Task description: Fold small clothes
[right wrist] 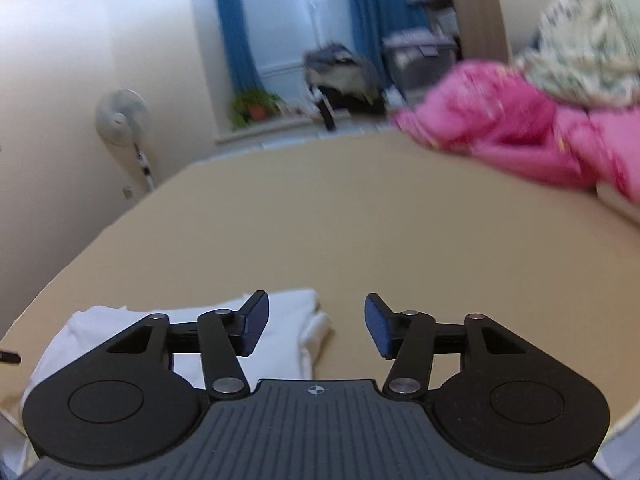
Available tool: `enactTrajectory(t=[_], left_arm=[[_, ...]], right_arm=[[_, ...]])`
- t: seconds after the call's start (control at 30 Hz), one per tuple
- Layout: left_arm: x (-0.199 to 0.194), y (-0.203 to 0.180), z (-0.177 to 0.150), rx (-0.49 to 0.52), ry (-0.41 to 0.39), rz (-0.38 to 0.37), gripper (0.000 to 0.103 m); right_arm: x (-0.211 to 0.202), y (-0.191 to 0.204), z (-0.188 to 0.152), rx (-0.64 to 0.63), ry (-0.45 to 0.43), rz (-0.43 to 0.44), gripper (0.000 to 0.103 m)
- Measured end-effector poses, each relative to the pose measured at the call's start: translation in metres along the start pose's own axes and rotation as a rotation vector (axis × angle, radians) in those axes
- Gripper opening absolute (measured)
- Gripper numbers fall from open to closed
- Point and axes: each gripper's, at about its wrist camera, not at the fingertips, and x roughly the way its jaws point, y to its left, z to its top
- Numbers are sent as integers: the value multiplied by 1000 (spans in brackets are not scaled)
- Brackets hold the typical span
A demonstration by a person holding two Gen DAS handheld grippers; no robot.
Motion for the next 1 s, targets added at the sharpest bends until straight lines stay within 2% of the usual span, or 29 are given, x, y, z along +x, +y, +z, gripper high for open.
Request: enactTrajectory(t=[0.07,0.13,0.27,0.4,0.6,0.7,0.83,1.0], left_arm=[[-4,-3,0,39,-36,31,67],[-7,-9,-1,77,-67,72,70],[-6,-16,-1,120,-78,116,77],[-2,-21,0,133,-81,150,78],[-4,-18,-1,65,-77,118,76],[-10,-19,-4,10,-52,95,68],[-20,-24,-13,-75,-39,140,64],[-29,-26,-31,-233,-93,173,64]], right_arm=[[11,2,-5,10,35,-28,55],[16,3,-5,26,21,-55,55],[30,7,-10,-2,63,-129,55],[36,11,-13,-13,95,-149,55],[31,12,-16,-2,99,-163,56],[31,8,-14,15,102,-168,56],[32,6,-12,35,101,-162,55],[36,8,-11,53,109,-139,56]])
